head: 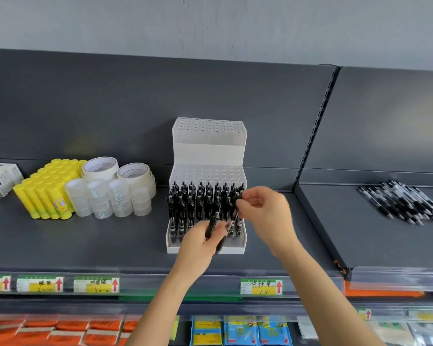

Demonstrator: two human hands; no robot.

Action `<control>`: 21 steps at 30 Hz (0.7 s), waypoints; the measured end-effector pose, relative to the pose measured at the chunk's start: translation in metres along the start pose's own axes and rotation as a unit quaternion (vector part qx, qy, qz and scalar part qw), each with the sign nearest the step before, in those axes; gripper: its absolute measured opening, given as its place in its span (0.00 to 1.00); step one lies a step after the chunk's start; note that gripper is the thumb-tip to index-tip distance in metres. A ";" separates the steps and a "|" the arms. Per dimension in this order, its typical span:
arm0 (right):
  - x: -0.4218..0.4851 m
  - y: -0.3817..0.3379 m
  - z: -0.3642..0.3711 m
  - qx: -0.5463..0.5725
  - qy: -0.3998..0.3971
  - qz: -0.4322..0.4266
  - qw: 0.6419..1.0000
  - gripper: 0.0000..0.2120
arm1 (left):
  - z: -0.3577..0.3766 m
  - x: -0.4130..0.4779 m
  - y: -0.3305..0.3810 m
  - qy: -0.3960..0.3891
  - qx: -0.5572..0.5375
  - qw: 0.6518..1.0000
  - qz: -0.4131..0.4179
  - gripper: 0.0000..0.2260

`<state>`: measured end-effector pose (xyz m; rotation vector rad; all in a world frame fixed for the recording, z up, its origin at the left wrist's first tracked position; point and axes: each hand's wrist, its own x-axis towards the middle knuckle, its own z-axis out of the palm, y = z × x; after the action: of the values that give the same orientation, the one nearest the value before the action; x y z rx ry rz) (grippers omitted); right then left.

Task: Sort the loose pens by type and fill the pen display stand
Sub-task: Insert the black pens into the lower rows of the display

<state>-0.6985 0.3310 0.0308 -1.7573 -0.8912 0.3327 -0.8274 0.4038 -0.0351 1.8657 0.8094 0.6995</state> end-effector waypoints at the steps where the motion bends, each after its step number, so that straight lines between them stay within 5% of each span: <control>1: 0.003 -0.002 -0.004 -0.008 0.024 -0.017 1.000 0.03 | -0.002 0.000 0.000 0.009 0.004 1.000 0.001 0.11; 5: 0.010 -0.008 -0.011 -0.053 0.062 -0.060 0.995 0.04 | -0.010 0.000 -0.004 0.020 0.017 0.999 -0.023 0.13; 14: 0.010 0.015 0.011 -0.159 -0.008 -0.056 0.986 0.07 | -0.018 -0.004 -0.001 -0.006 -0.005 0.998 -0.065 0.06; 21: 0.009 0.020 0.015 -0.154 -0.001 -0.054 0.987 0.07 | -0.018 -0.008 -0.004 -0.032 -0.036 0.996 -0.072 0.10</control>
<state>-0.6932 0.3453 0.0086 -1.9801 -1.0799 0.1283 -0.8468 0.4085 -0.0326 1.7369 0.8570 0.5682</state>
